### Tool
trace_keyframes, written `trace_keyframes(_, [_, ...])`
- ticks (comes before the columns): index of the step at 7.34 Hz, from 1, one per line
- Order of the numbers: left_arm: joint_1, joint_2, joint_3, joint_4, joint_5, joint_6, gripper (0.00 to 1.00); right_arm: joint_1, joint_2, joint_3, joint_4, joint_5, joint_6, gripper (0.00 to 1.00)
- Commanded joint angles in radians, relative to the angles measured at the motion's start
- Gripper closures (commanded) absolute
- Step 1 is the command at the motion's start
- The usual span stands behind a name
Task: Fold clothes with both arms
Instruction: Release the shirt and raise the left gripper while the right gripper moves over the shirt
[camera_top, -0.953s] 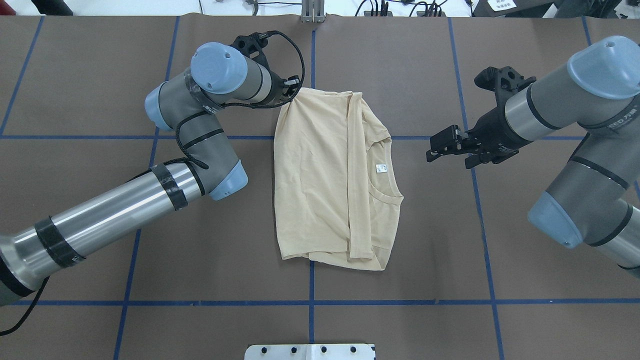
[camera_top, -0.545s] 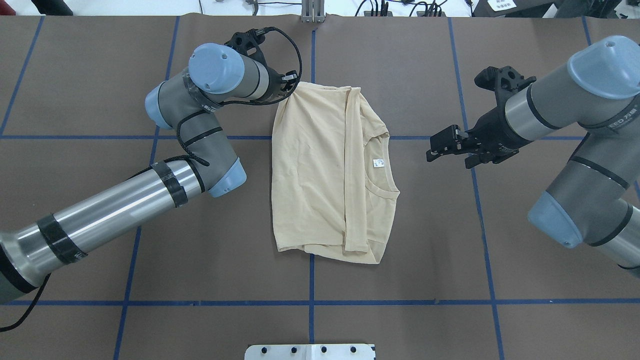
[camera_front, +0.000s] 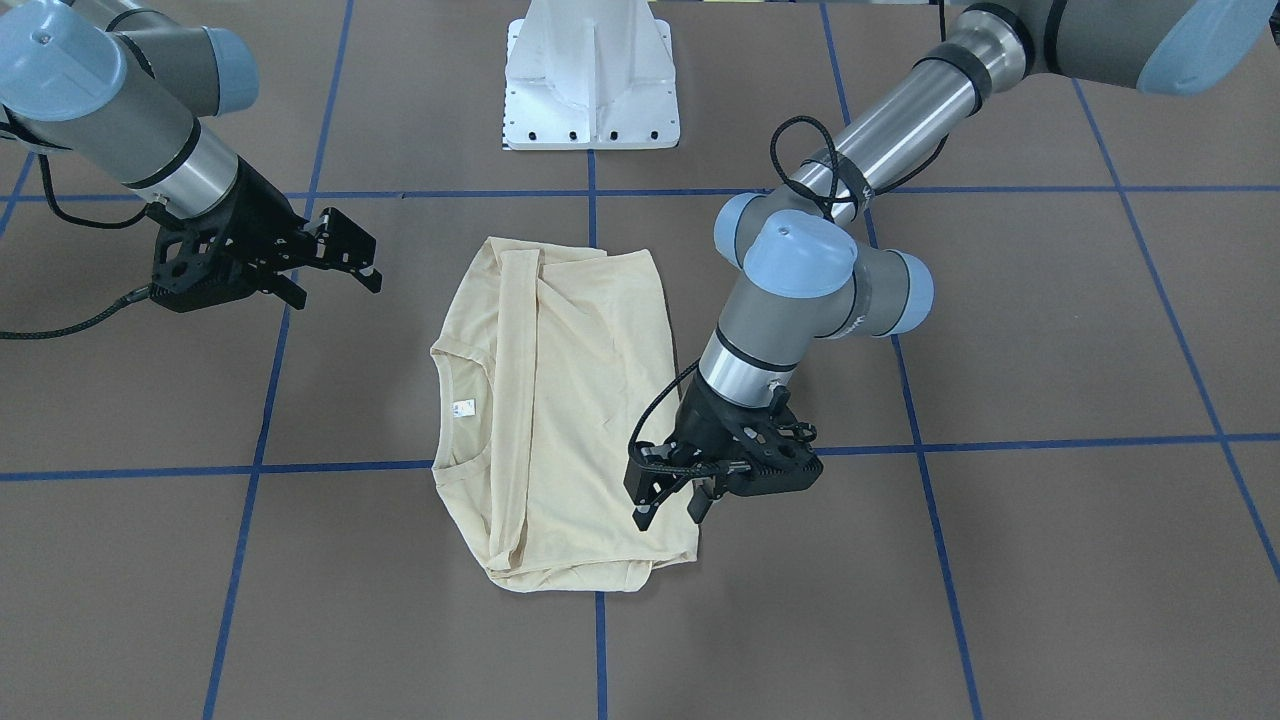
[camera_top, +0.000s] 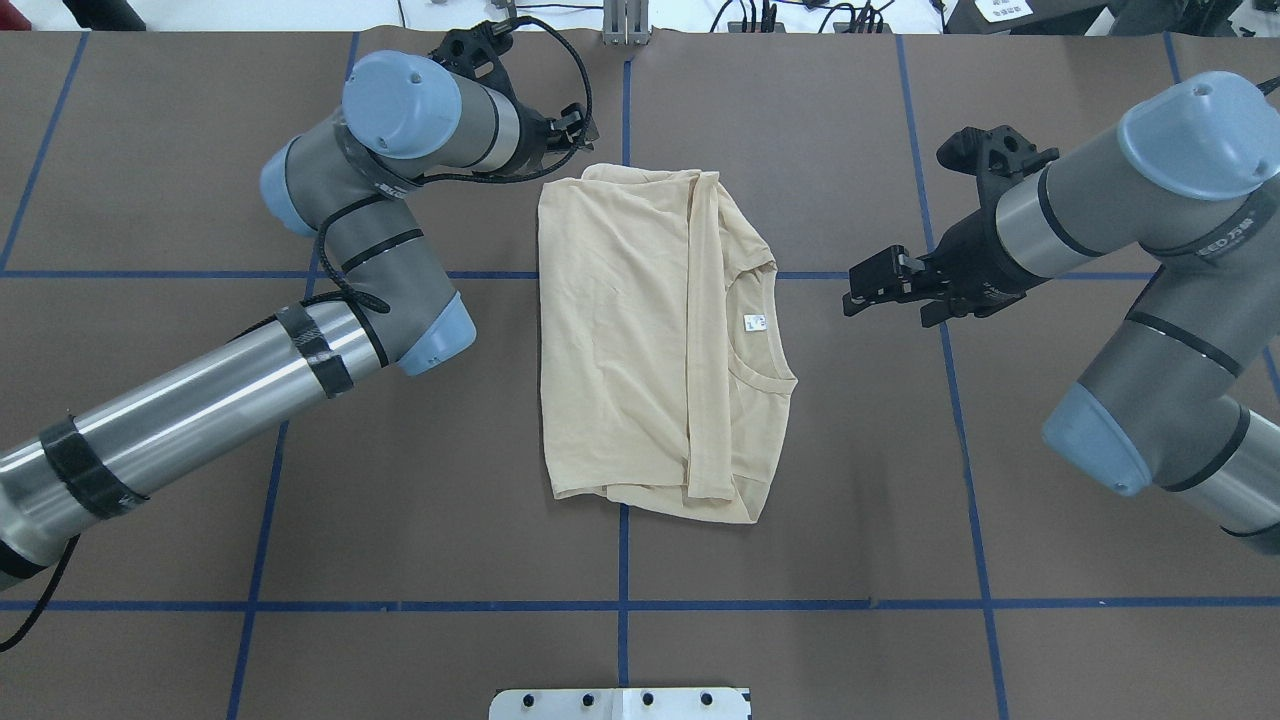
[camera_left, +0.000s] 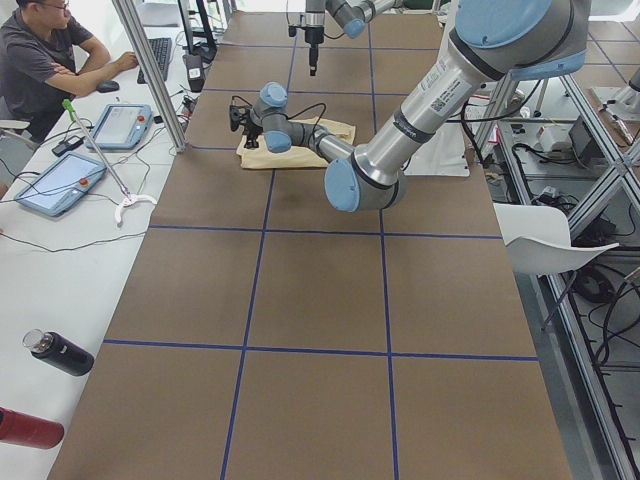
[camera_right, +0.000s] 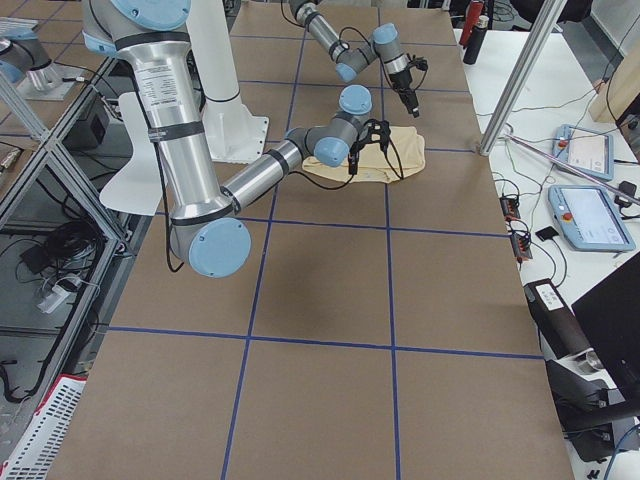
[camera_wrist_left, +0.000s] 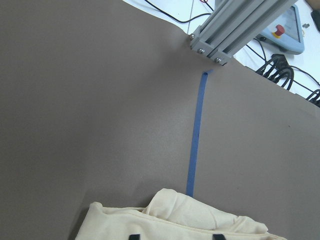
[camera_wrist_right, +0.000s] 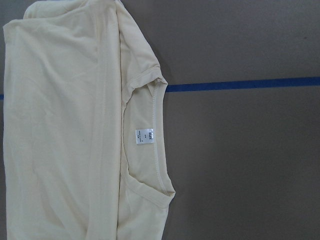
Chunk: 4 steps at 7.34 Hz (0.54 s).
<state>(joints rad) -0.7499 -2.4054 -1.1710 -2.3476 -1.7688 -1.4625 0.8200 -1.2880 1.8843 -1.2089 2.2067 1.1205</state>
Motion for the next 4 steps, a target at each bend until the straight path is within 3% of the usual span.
trace_keyframes(1, [-0.017,0.168,-0.228,0.072,-0.040,0.066,0.00,-0.077,0.083,-0.014,-0.105,-0.134,-0.060,0.00])
trace_keyframes(2, [-0.023,0.230,-0.340,0.135,-0.041,0.111,0.00,-0.117,0.140,-0.013,-0.217,-0.201,-0.097,0.00])
trace_keyframes(4, [-0.023,0.294,-0.436,0.183,-0.079,0.126,0.00,-0.241,0.270,-0.036,-0.366,-0.359,-0.099,0.00])
